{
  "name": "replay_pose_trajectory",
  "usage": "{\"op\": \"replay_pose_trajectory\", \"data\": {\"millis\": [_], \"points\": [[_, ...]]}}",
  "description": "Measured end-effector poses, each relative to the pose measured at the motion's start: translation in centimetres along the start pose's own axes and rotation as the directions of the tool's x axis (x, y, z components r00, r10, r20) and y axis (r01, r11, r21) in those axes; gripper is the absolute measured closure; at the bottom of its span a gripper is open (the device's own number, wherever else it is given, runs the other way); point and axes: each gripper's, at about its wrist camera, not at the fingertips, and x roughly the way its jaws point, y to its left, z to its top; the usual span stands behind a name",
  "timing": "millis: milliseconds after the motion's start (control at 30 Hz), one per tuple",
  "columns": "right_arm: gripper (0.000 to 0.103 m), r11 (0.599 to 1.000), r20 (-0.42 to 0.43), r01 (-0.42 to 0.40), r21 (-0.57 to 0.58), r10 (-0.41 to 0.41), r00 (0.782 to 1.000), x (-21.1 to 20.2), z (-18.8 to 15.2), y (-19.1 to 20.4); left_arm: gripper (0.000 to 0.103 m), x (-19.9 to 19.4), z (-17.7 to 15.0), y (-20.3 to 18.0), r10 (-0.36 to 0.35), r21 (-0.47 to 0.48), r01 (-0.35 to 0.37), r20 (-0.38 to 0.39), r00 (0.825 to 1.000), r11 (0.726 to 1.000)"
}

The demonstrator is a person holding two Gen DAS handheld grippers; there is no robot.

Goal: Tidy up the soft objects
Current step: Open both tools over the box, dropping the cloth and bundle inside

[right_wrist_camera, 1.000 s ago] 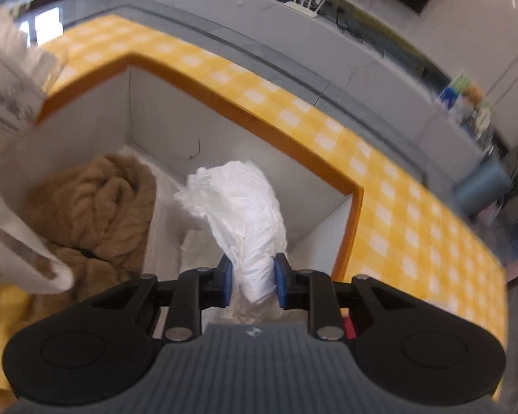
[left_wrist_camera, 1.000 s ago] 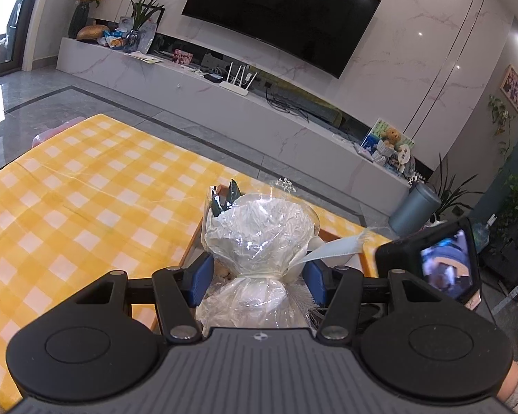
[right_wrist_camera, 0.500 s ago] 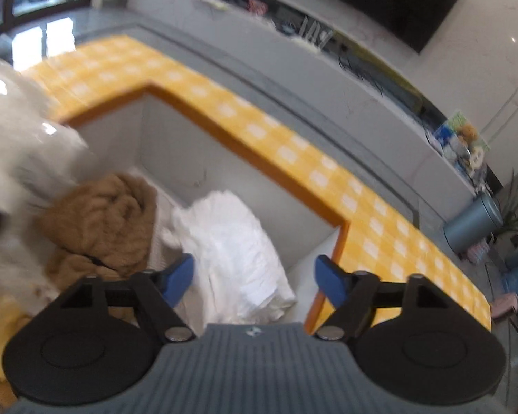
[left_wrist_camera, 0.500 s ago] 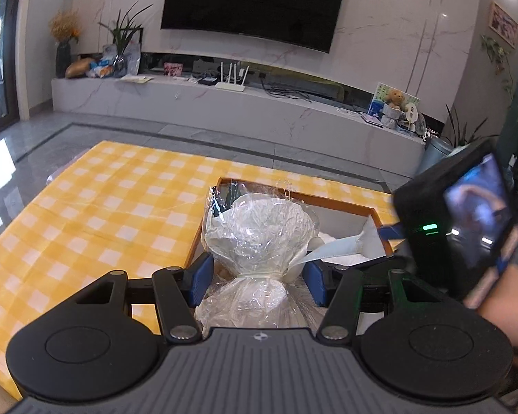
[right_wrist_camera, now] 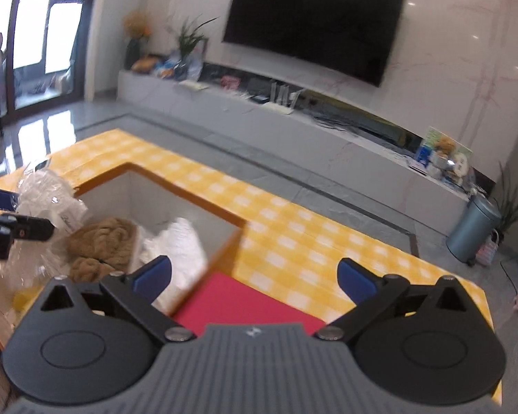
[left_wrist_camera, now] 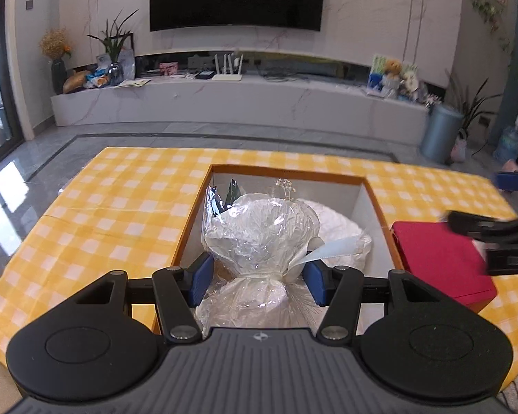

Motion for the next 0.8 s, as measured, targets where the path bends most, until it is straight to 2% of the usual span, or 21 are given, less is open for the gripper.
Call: {"op": "replay_pose_trajectory", "data": {"millis": [133, 200, 267, 333, 433, 500, 633, 800], "points": [[0.003, 0.995, 0.017, 0.017, 0.103, -0.019, 1.0, -1.9, -3.3, -3.8, 0.036, 1.0, -0.5, -1.3, 0.03, 0.071, -0.026, -0.067, 0.997, 0.997], [0.003, 0.986, 0.001, 0.036, 0.164, -0.037, 0.999, -2.4, -5.0, -5.7, 0.032, 1.5, -1.1, -2.0, 0.071, 0.123, -0.062, -0.074, 0.995, 0.991], [0.003, 0.975, -0.021, 0.058, 0.215, -0.055, 0.998, -2.6, -6.4, -7.2, 0.027, 2.2, -1.7, -2.6, 0.111, 0.174, -0.097, -0.07, 0.991, 0.98], [0.003, 0.968, -0.031, 0.068, 0.242, -0.062, 0.998, -2.6, -7.2, -8.2, 0.014, 2.6, -2.2, -3.0, 0.144, 0.206, -0.132, -0.042, 0.989, 0.97], [0.003, 0.962, -0.032, 0.08, 0.262, -0.074, 0.997, -2.3, -7.8, -9.0, 0.01, 2.7, -2.3, -3.4, 0.184, 0.234, -0.179, 0.002, 0.983, 0.956], [0.003, 0.957, -0.037, 0.078, 0.278, -0.07, 0.997, -2.1, -8.1, -9.3, 0.01, 2.8, -2.2, -3.2, 0.182, 0.227, -0.175, -0.012, 0.983, 0.958], [0.003, 0.96, -0.037, 0.047, 0.276, -0.038, 0.999, -2.1, -8.3, -9.2, 0.01, 2.6, -1.8, -2.3, 0.12, 0.147, -0.112, -0.045, 0.992, 0.983], [0.003, 0.963, -0.04, 0.043, 0.265, -0.033, 0.999, -2.2, -8.2, -9.0, 0.01, 1.8, -1.6, -2.1, 0.134, 0.143, -0.131, -0.012, 0.991, 0.981]]}}
